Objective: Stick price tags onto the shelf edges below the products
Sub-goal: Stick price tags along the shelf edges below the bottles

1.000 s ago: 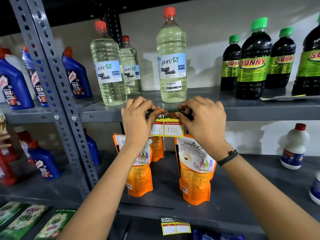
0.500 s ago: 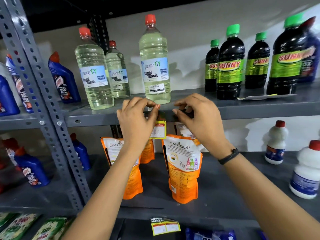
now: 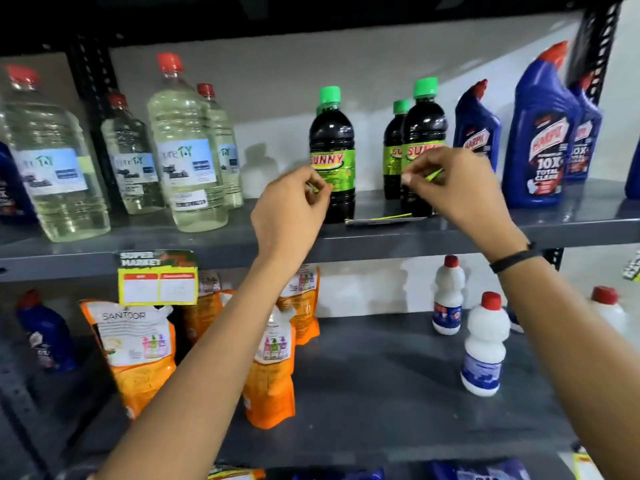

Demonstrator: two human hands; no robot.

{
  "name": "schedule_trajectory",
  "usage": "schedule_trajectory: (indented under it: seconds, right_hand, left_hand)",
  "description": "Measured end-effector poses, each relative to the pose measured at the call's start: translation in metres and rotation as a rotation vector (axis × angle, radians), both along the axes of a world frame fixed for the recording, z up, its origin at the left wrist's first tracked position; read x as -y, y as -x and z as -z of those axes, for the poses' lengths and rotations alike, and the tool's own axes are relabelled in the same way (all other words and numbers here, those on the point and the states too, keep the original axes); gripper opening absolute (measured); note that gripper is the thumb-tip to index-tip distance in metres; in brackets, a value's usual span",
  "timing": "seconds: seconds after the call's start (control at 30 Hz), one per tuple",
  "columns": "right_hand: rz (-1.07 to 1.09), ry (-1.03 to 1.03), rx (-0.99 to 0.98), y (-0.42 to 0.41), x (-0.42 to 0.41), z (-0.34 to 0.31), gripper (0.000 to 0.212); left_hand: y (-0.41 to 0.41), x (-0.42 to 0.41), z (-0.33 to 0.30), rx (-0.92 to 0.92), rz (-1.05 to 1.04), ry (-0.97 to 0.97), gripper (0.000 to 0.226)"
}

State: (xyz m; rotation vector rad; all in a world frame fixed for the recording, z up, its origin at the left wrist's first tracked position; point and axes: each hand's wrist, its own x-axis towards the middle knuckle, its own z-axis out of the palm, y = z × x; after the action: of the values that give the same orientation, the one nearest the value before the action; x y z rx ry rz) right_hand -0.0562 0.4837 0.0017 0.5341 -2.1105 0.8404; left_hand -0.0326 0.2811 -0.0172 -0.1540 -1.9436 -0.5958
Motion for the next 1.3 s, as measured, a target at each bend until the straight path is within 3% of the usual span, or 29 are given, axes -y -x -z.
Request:
schedule_trajectory:
  seconds: [0.17, 0.37, 0.5, 0.7, 0.9, 1.3]
  right_hand:
    - [-0.058, -0.268, 0.222, 0.032, -0.025, -0.006, 0.017]
    - [-0.055, -0.515, 0.18, 0.047, -0.029, 0.004, 0.024]
    - [-0.039, -0.557, 0.159, 0.051, -0.031, 0.005, 0.023]
    - [-0.049, -0.441, 0.112, 0.05, -0.034, 0.013, 0.019]
    - [-0.046, -0.268, 0.036, 0.048, -0.036, 0.02, 0.013]
    - [-0.295, 0.038, 0.02, 0.047, -0.045, 0.027, 0.013]
  left_hand:
    - [0.025, -0.033, 0.003, 0.24, -0.043, 0.039, 0.008]
    - [0.037, -0.037, -0.002, 0.483, -0.057, 0.157, 0.018]
    - [0.042, -0.038, -0.008, 0.587, -0.064, 0.227, 0.02]
    - [0.046, -0.041, -0.001, 0.549, -0.091, 0.185, 0.002]
    - [0.047, -0.043, 0.005, 0.451, -0.068, 0.075, 0.018]
    - [0.024, -0.047, 0.007, 0.174, 0.284, -0.203, 0.004]
